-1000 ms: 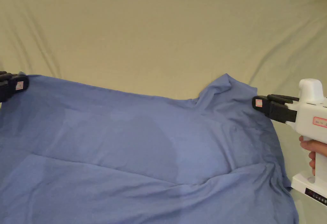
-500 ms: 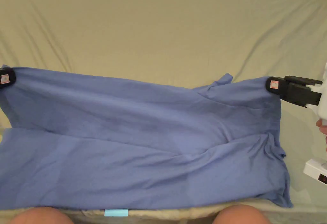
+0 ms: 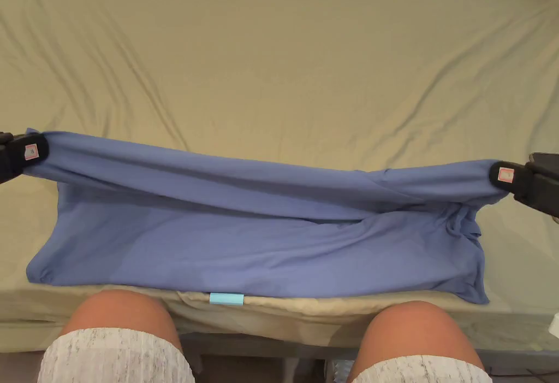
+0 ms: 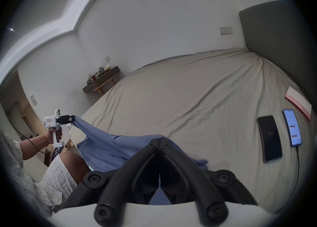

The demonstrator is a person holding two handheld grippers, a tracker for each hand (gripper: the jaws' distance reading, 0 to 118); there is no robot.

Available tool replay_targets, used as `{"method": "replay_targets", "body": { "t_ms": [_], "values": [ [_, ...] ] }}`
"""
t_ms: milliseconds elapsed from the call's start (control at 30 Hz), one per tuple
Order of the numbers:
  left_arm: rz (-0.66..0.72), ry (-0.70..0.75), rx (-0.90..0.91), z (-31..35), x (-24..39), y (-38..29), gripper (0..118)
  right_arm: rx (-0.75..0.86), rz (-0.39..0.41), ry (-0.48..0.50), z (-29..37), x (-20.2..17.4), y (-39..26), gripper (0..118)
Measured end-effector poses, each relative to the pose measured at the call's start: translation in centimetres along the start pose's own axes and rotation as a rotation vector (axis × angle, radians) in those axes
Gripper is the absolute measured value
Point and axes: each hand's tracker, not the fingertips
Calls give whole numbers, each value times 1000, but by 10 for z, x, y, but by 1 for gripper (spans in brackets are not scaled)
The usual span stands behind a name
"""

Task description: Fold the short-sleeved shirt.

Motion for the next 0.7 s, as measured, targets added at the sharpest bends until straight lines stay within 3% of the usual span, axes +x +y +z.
{"method": "replay_targets", "body": {
  "t_ms": [300,567,700],
  "values": [
    [30,-5,-8,32,2,-38,1,-10,-26,-23,30,-23,-45,0],
    [46,-14,-47,40,-9,-59,1,-56,-72,-38,38,-18,-78,0],
    [29,-15,-91,37,-10,-70,1,-113,-56,-52,32,-17,-92,0]
  ]
}}
